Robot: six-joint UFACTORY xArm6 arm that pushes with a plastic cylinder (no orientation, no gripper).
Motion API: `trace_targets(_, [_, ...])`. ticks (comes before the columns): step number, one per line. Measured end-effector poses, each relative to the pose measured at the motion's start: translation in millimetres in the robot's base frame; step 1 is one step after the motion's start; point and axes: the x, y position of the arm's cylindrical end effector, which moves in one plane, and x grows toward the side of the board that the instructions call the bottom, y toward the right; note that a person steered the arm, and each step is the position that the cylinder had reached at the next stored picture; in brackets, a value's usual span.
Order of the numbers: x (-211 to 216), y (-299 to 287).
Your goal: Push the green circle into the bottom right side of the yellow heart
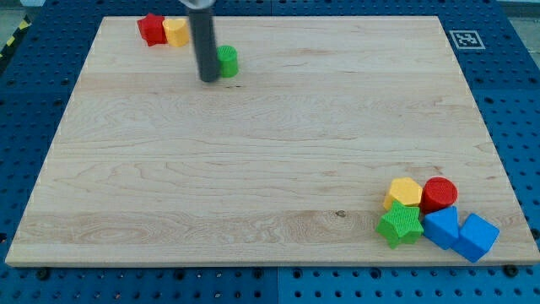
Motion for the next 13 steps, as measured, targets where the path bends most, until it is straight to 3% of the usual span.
trace_targets(1, [-29, -18])
trace_targets(3, [40, 71])
trace_targets(4, [51, 94])
trace_targets(5, [13, 101])
trace_targets(6, [-48, 71])
trace_targets(7, [-61, 67])
trace_targets(8, [-50, 100])
trace_targets(9, [-78, 111])
trace_targets(10, [-94, 74])
trace_targets(12, [-85, -4])
trace_targets(13, [-93, 8])
